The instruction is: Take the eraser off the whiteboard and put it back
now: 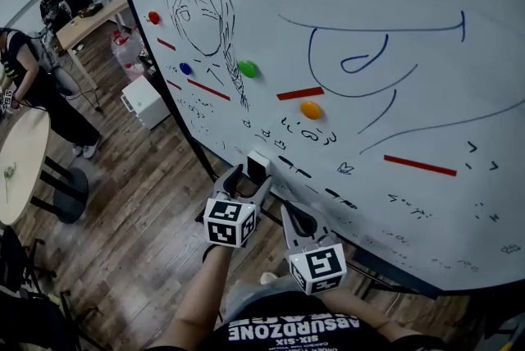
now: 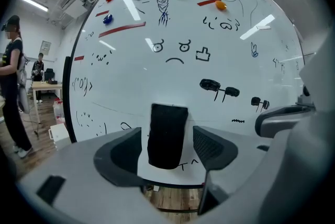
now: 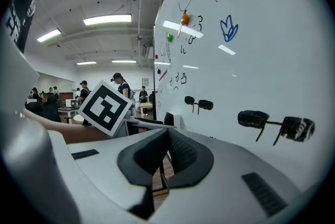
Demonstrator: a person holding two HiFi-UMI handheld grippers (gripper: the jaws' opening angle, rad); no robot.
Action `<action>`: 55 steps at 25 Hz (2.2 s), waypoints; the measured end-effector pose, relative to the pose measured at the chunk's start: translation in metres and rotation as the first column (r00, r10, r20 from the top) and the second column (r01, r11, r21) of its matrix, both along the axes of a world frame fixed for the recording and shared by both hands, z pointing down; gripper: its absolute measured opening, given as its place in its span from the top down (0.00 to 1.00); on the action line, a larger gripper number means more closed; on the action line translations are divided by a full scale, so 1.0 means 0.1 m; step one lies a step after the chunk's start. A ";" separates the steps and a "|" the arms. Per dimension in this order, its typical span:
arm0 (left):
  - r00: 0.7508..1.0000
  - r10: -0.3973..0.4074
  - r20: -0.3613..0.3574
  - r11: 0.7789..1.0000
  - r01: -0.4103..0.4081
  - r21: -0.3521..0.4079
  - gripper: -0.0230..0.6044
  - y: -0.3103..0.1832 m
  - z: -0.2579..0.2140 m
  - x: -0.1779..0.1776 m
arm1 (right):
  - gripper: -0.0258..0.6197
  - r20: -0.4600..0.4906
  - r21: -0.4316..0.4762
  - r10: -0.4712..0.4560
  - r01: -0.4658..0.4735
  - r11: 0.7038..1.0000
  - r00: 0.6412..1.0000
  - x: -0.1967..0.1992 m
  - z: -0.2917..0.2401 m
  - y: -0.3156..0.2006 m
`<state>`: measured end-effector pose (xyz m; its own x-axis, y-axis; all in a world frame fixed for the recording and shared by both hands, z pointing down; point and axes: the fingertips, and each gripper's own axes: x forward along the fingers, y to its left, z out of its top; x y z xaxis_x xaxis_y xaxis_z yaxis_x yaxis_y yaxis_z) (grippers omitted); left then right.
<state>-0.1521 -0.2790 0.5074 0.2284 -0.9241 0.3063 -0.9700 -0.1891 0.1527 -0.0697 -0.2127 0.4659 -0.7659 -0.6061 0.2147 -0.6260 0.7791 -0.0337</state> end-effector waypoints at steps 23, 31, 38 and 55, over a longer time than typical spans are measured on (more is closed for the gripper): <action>0.998 0.030 0.054 0.999 -0.027 -0.043 0.54 -0.20 0.16 0.05 | 0.96 0.011 -0.003 -0.006 0.006 1.000 1.000 0.04 0.00 -0.06; 0.997 0.031 0.075 0.999 -0.027 -0.045 0.56 -0.20 0.15 0.04 | 0.96 0.010 -0.004 0.001 -0.001 1.000 1.000 0.06 0.02 -0.07; 0.996 0.026 0.088 0.998 -0.021 -0.060 0.57 -0.20 0.15 0.04 | 0.96 0.007 -0.012 -0.005 0.006 1.000 1.000 0.05 0.06 -0.02; 0.995 0.030 0.092 0.998 -0.025 -0.058 0.57 -0.15 0.11 0.07 | 0.96 0.002 -0.012 0.029 -0.029 1.000 1.000 0.20 0.06 0.06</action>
<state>-0.1455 -0.2938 0.5181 0.2216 -0.8983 0.3794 -0.9750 -0.2095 0.0735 -0.0495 -0.2065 0.4719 -0.7487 -0.6253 0.2198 -0.6480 0.7603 -0.0442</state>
